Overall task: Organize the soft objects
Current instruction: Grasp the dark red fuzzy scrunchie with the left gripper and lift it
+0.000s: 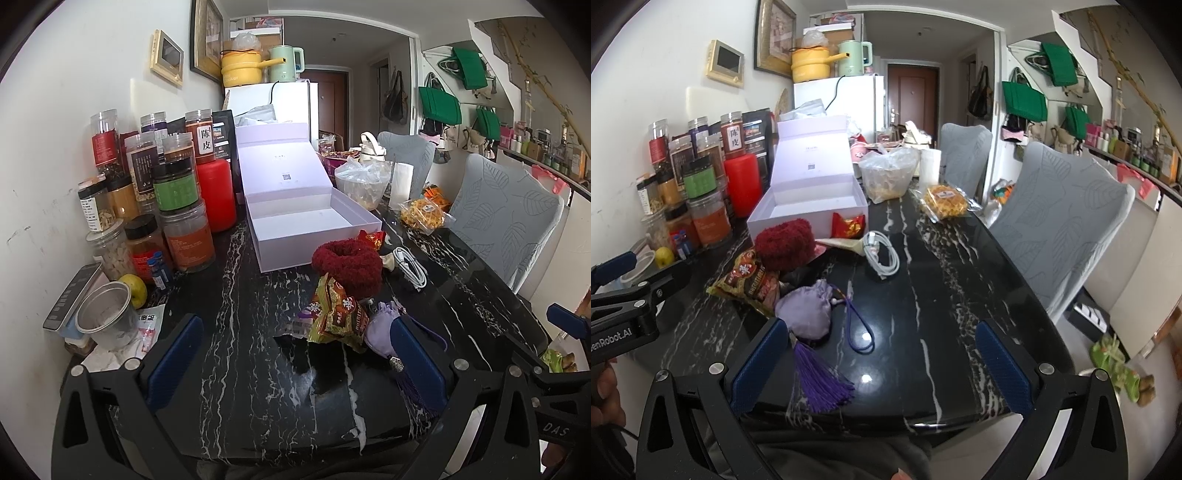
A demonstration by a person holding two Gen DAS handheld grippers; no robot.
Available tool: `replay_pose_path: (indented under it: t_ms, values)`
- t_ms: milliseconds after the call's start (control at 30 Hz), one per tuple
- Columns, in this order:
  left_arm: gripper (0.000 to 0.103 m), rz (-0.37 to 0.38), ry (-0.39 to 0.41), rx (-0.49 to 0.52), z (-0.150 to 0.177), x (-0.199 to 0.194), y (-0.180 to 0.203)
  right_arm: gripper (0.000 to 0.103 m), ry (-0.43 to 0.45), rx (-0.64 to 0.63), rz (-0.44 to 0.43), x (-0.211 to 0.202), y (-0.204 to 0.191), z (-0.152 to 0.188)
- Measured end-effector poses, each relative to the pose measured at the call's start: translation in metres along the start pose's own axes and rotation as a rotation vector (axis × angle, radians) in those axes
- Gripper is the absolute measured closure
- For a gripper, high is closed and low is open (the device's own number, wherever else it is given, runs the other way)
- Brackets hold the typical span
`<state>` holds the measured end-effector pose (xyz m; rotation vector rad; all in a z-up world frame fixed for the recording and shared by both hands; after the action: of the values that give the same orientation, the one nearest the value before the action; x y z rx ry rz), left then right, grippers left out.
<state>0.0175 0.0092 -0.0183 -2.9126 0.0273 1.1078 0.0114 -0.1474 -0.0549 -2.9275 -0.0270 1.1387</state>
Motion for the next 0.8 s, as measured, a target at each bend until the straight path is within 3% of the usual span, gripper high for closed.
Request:
replay_pose_path:
  t_ms: [800]
  values:
    - [0.000, 0.111, -0.043, 0.014, -0.020, 0.040, -0.005, 0.000, -0.064, -0.010, -0.104, 0.053, -0.005, -0.016]
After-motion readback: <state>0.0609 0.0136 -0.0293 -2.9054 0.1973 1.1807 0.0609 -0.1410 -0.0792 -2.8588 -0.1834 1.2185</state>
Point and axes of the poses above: each gripper's, at about its wrist camera, not at the fingertips, and x roughly the way its jaws point, y to its right, z to its underside, the point moved 2 cm from there along x, roughly the way its jaws point, and after that the axes turned 9 degrees about -y, right-handed, at the moved point
